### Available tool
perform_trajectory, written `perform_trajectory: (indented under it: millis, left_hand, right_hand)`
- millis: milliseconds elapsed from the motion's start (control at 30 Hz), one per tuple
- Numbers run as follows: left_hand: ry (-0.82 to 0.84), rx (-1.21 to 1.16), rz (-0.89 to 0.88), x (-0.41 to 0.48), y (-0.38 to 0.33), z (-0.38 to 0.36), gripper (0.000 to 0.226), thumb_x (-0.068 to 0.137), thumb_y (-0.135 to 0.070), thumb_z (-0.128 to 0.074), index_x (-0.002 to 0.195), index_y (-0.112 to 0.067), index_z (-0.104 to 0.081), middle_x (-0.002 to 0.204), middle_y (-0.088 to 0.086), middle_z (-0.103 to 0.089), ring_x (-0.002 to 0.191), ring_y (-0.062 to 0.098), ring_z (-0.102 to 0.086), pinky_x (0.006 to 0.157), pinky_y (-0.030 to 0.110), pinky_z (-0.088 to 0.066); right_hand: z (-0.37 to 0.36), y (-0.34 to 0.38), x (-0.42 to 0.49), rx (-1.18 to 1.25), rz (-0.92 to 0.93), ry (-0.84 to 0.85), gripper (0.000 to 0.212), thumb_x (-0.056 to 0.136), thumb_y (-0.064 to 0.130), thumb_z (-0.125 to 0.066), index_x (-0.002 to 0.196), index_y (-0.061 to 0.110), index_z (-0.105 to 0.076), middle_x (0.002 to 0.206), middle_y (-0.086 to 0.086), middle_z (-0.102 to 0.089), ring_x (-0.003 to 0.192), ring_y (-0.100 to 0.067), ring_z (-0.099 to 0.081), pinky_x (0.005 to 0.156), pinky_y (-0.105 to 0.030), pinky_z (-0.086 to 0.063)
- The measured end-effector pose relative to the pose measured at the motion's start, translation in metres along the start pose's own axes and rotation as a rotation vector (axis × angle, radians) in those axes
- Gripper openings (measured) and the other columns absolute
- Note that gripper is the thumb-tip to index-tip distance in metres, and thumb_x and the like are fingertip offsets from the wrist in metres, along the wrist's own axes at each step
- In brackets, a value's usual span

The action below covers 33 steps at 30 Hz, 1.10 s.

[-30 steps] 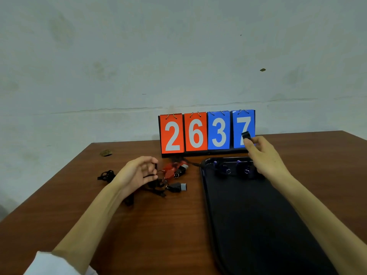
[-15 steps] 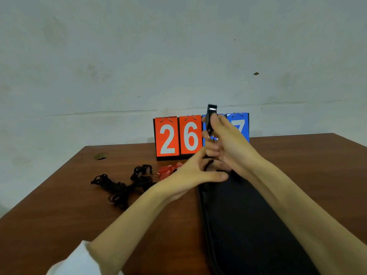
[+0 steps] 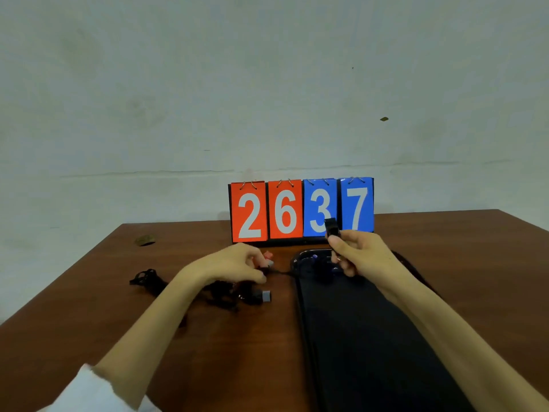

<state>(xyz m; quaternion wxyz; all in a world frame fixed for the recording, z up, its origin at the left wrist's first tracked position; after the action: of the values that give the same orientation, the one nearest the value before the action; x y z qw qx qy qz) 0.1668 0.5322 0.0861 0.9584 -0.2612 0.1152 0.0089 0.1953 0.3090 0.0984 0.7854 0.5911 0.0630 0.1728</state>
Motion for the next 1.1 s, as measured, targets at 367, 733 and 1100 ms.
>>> perform_trajectory:
  millis: [367, 733, 1100]
  left_hand:
    - [0.052, -1.417, -0.207, 0.010, -0.093, -0.057, 0.040, 0.096, -0.039, -0.044, 0.127, -0.015, -0.050, 0.116, 0.018, -0.064, 0.098, 0.023, -0.063, 0.080, 0.040, -0.055]
    - [0.203, -0.988, -0.154, 0.001, -0.067, -0.048, 0.024, 0.095, -0.033, -0.049, 0.095, -0.010, -0.054, 0.067, 0.000, -0.051, 0.040, 0.004, -0.029, 0.035, 0.014, -0.021]
    - [-0.089, -0.196, -0.382, -0.018, -0.066, -0.010, 0.005, 0.084, -0.028, -0.067, 0.085, -0.022, -0.066, 0.072, 0.000, -0.065, 0.065, 0.011, -0.061, 0.063, 0.021, -0.051]
  right_hand:
    - [-0.007, -0.001, -0.012, 0.095, 0.090, -0.191, 0.024, 0.079, 0.020, -0.071, 0.100, 0.020, -0.057, 0.078, 0.003, -0.073, 0.070, -0.008, -0.070, 0.060, -0.023, -0.056]
    - [0.014, -0.009, -0.014, 0.495, 0.092, -0.279, 0.020, 0.081, 0.015, -0.066, 0.097, 0.025, -0.060, 0.086, -0.004, -0.071, 0.083, -0.013, -0.068, 0.072, -0.027, -0.054]
    - [0.003, -0.015, -0.011, -0.297, 0.167, -0.169, 0.018, 0.080, 0.022, -0.068, 0.098, 0.024, -0.067, 0.082, 0.010, -0.066, 0.078, -0.003, -0.062, 0.074, -0.018, -0.051]
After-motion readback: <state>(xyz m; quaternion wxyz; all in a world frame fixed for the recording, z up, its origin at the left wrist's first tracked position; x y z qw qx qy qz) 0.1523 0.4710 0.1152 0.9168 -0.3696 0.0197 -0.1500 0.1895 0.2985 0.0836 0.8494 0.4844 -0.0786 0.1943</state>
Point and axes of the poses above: each hand's wrist, its own x-axis towards the middle knuckle, its own z-axis out of the back of the hand, y = z × x, the point moved 3 cm from there along x, towards the middle knuckle
